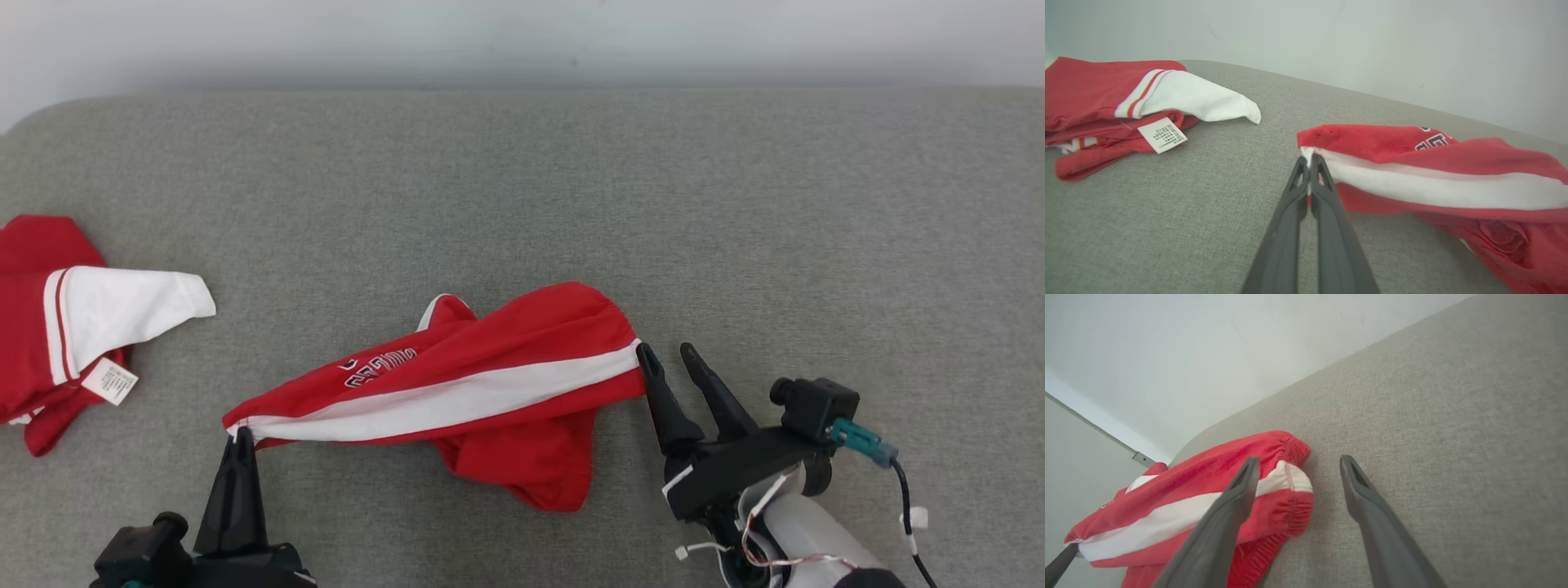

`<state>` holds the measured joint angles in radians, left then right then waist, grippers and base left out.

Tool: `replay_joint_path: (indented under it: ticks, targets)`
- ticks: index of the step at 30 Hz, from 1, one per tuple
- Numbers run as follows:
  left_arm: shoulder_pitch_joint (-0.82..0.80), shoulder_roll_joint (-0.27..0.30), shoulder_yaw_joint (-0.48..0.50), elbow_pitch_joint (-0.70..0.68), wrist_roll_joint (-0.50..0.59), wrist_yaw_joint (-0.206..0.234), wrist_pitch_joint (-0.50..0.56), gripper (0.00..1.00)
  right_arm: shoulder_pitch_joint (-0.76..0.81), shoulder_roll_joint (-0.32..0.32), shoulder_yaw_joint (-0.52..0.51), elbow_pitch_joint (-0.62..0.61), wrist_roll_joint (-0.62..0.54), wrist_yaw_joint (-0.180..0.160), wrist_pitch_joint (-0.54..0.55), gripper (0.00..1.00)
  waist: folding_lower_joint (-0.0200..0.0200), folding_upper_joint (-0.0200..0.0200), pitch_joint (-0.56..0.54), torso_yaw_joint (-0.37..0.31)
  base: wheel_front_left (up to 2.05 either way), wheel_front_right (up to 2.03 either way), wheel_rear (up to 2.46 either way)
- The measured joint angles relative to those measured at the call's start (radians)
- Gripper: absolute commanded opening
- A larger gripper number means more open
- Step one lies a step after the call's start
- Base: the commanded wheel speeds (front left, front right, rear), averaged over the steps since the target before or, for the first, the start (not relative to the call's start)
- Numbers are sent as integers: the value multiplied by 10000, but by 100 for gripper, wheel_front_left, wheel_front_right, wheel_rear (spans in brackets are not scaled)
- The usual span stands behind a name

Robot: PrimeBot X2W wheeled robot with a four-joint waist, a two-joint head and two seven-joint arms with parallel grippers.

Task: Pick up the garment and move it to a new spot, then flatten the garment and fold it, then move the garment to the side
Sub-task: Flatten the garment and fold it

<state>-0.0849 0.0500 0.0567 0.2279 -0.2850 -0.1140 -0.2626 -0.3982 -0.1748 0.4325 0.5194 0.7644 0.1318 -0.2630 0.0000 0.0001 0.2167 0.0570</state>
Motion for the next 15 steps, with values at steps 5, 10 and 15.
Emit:
replay_joint_path:
  ticks: [5, 10, 15]
  targets:
    - [-52, 0, -186, 23, 8, 44, 0, 0, -695, -339, 690, 719, 1183, 0, 174, 100, 0, 0, 185, 246, 0, 0, 0]
    - [-89, -2, -263, 42, 6, 86, 0, 0, -1087, -629, 1312, 901, 2082, -21, 188, 96, 0, 0, 326, 457, 0, 0, 0]
    - [-73, 0, -236, 44, 8, 94, 0, 0, -1105, -899, 2023, 721, 2922, -31, 148, 93, 0, -1, 359, 574, 0, 0, 0]
